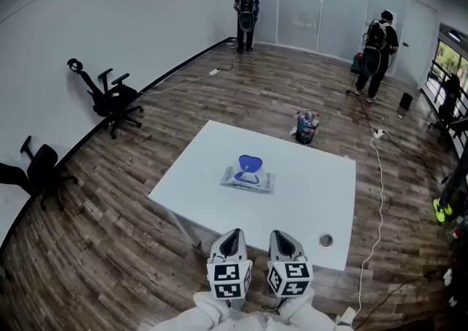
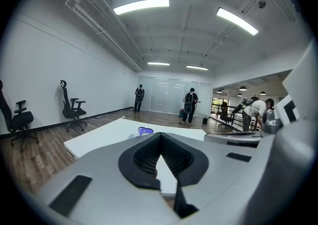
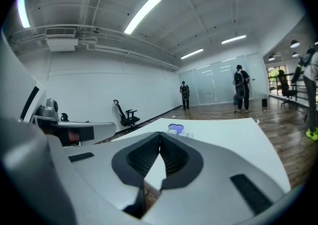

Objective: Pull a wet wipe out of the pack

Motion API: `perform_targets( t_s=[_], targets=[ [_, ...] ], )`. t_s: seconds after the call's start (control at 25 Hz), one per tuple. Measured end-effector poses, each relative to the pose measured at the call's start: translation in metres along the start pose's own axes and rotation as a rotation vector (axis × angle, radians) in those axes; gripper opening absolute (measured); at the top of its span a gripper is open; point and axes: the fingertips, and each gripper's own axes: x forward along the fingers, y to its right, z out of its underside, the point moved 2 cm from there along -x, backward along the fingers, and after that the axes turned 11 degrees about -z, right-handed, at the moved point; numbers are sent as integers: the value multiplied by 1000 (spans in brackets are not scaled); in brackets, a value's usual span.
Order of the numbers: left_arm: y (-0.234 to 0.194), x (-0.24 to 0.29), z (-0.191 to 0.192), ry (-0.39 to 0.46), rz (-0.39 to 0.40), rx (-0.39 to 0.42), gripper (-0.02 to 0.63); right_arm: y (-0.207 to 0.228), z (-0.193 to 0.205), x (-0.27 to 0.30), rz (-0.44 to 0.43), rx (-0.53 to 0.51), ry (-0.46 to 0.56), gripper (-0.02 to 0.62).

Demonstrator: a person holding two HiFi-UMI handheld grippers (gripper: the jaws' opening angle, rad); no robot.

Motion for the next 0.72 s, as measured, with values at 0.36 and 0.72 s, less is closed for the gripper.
perform_targets(
  t_s=[0.36,0.72],
  targets=[
    [-10,46,-20,17,11,-13,0,13,-22,41,13,-16,-3,9],
    [-25,92,-32,2,28,-29,0,22,-42,84,14,-20,5,9]
  ],
)
